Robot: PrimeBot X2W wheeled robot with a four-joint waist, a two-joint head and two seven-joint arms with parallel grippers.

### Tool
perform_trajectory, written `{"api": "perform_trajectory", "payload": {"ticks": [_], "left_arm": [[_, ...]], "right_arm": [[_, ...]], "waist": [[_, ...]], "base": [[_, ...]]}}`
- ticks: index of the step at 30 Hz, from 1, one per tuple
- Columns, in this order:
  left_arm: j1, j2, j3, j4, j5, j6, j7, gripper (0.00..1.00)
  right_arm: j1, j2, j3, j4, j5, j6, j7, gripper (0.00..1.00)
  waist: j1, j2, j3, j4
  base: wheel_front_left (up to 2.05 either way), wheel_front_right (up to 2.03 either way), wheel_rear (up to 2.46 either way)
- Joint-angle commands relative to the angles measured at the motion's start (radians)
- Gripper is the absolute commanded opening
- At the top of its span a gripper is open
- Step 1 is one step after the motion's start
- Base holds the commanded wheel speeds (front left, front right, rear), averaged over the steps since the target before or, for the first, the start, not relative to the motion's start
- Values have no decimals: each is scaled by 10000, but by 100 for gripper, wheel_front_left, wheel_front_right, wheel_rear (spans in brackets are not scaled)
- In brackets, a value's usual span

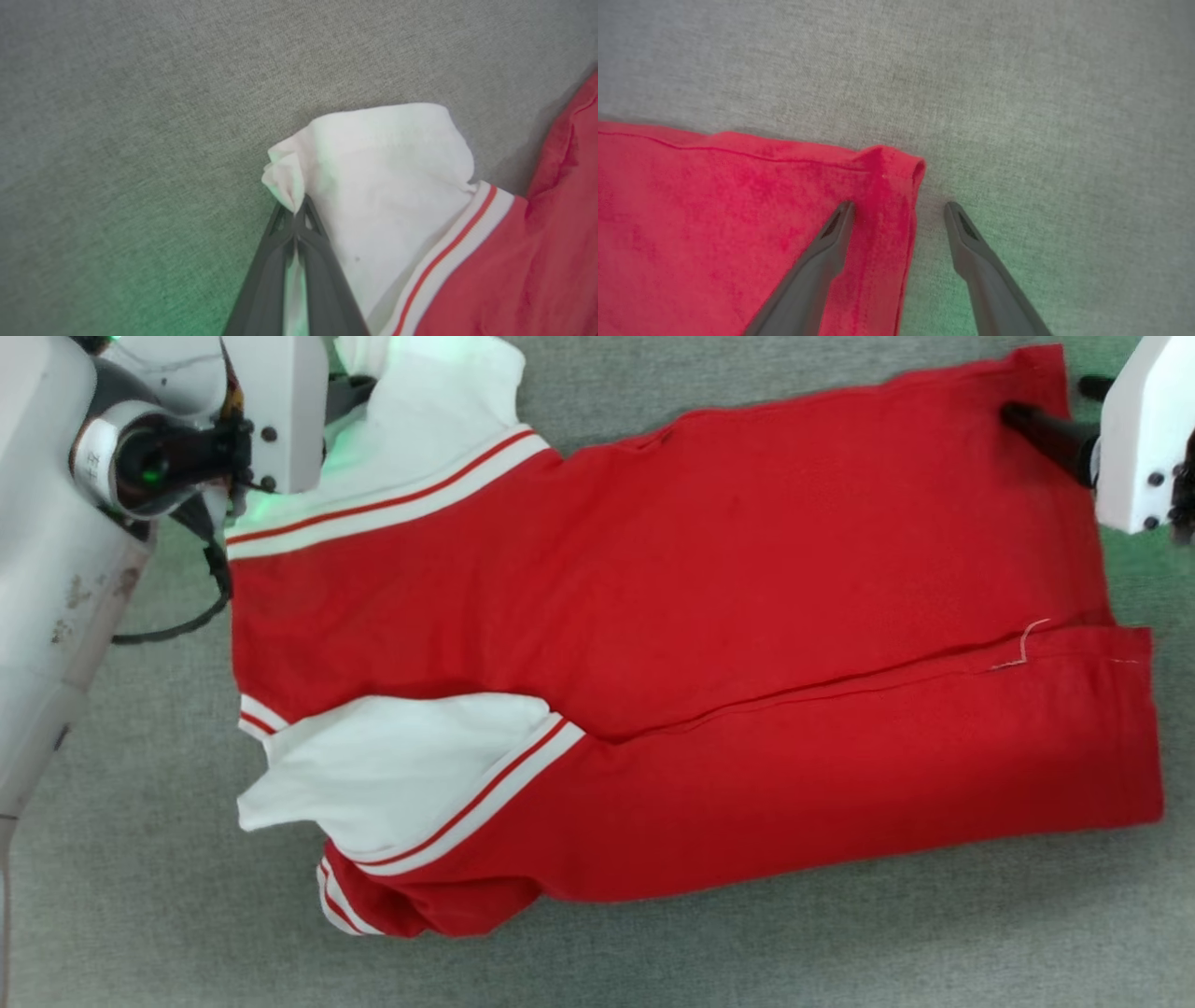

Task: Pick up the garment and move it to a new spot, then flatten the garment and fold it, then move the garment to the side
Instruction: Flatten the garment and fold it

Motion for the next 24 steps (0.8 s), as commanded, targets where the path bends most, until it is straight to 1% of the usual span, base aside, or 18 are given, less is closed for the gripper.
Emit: {"api": "perform_trajectory", "payload": {"ticks": [1,4,5,6,7,10,13,18,21,24], "left_arm": [[184,-119,-203,42,-67,-34,25,0],[144,-144,-391,-90,-195,-34,-123,0],[137,-158,-441,-120,-263,-34,-169,0],[128,-173,-496,-159,-312,-34,-220,0],[115,-193,-548,-200,-357,-35,-297,0],[134,-240,-688,-334,-497,-35,-631,0],[304,-166,-767,-546,-735,-34,-1237,0],[931,205,-1034,-1388,-1117,-34,-2578,0],[1395,487,-1273,-2075,-1374,-34,-3230,0],[1970,891,-1478,-2934,-1608,-34,-3842,0]], "right_arm": [[-12,36,182,139,61,-17,56,100],[-45,72,550,453,233,-9,208,100],[-39,62,686,496,320,-9,212,58],[-48,35,814,522,401,-9,198,27],[-62,-22,916,545,484,-8,160,0],[-54,-213,1055,593,633,-9,-211,0],[7,-390,1051,700,676,-11,-924,0],[580,-651,1332,642,866,-11,-2060,0],[1101,-1061,1438,270,1119,-11,-2630,0],[1832,-1464,1480,-229,1437,-9,-3008,0]], "waist": [[0,0,111,119],[0,0,139,201],[0,0,143,234],[0,0,138,263],[0,0,124,301],[0,0,-29,429],[0,0,-394,544],[0,0,-1241,821],[0,0,-1765,1054],[0,0,-2195,1200]], "base": [[0,0,0],[0,0,0],[0,0,0],[0,0,0],[0,0,0],[0,0,0],[0,0,0],[0,0,0],[0,0,0],[0,0,0]]}}
